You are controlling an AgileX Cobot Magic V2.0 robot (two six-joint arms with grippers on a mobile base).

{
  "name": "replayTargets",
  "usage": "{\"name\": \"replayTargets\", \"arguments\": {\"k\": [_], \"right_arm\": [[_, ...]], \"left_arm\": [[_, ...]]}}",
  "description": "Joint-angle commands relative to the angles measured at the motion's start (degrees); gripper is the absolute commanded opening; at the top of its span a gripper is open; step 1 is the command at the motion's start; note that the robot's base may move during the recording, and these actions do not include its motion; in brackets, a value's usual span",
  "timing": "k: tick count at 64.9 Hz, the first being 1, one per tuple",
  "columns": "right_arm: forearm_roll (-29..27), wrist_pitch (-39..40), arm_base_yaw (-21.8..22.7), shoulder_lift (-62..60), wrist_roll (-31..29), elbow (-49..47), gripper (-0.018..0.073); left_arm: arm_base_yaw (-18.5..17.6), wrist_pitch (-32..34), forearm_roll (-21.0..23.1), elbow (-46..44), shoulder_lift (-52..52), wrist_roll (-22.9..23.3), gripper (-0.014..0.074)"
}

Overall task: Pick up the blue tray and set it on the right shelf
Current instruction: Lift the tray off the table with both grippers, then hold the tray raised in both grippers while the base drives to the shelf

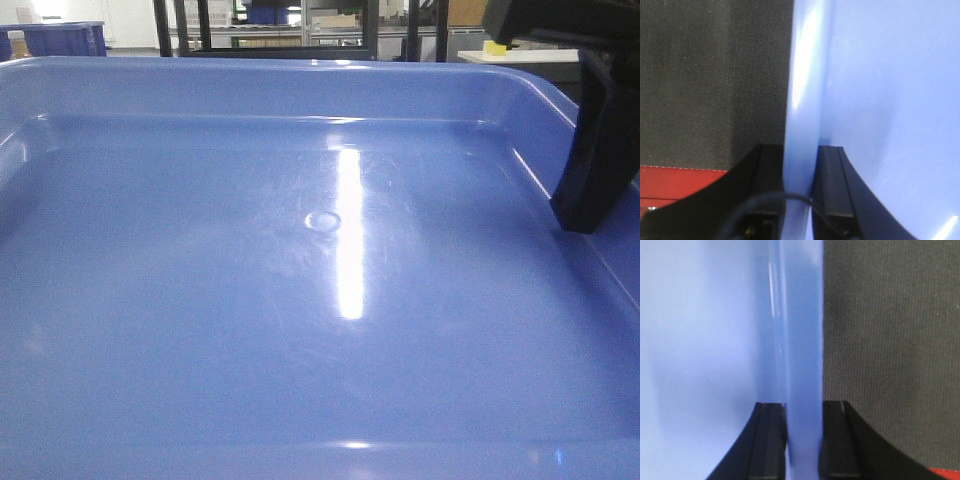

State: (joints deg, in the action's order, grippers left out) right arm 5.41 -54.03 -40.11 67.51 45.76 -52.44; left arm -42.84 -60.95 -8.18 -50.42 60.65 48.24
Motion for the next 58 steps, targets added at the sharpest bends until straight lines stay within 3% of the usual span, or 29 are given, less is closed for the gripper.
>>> {"name": "replayTargets", "arguments": {"k": [1, 58], "right_arm": [[1.38, 0.91, 0.07, -1.56, 0.40, -1.53, 0.0057], [1.38, 0.91, 0.07, -1.51, 0.40, -1.53, 0.0057]], "left_arm": [[-0.39, 1.13, -1.85, -1.30, -1.09, 1.98, -0.0010], [-0.39, 1.13, -1.74, -1.30, -1.09, 1.98, -0.0010]]}}
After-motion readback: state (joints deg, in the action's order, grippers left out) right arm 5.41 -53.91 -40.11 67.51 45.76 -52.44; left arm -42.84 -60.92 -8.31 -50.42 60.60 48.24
